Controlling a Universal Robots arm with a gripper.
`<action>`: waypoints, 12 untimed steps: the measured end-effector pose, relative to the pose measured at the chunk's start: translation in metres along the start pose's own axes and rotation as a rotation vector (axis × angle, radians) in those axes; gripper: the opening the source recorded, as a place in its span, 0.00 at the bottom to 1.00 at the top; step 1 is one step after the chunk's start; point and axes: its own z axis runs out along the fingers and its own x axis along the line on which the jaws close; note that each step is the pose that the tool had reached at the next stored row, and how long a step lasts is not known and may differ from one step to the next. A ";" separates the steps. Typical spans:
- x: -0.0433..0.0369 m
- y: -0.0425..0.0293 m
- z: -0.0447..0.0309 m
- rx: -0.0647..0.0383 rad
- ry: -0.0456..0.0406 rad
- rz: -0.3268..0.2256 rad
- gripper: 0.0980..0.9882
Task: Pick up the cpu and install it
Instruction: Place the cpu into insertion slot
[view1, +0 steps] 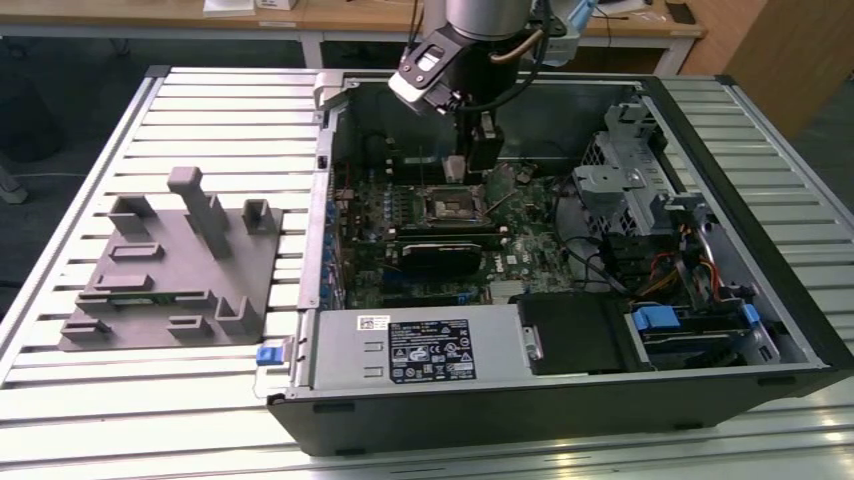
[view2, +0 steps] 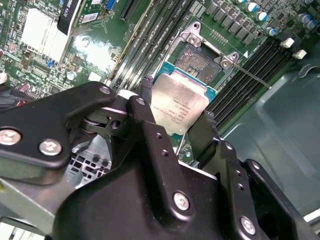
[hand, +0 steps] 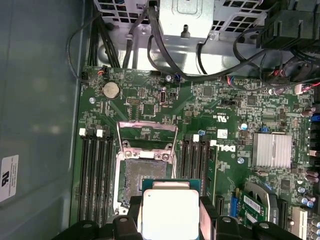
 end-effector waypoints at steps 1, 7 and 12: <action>0.0000 0.0000 0.0002 0.000 -0.0001 0.001 0.49; 0.0001 -0.0001 0.0012 0.000 -0.0004 0.009 0.49; 0.0010 -0.0001 0.0037 0.000 -0.0005 0.016 0.49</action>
